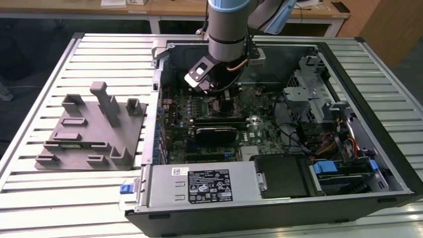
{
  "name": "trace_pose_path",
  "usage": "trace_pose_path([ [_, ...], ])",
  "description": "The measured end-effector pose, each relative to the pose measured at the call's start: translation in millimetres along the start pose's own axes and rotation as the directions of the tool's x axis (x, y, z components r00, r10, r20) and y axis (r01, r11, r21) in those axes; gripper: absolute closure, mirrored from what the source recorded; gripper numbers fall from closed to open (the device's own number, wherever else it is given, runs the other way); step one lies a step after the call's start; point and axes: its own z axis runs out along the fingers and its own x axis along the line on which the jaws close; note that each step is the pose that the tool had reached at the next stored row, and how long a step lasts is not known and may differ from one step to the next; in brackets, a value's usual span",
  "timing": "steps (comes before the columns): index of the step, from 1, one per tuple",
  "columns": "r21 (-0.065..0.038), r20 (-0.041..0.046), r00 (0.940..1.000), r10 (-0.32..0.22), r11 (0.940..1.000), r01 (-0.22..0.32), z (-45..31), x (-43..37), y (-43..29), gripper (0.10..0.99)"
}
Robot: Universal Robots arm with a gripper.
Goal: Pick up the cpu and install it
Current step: 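Place the cpu into insertion slot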
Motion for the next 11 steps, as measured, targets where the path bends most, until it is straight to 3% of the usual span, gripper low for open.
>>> trace_pose_path([
  [11,-0.001,-0.0012,1.0,0.001,1.0,-0.001,1.1,0.2,0.1,0.533],
])
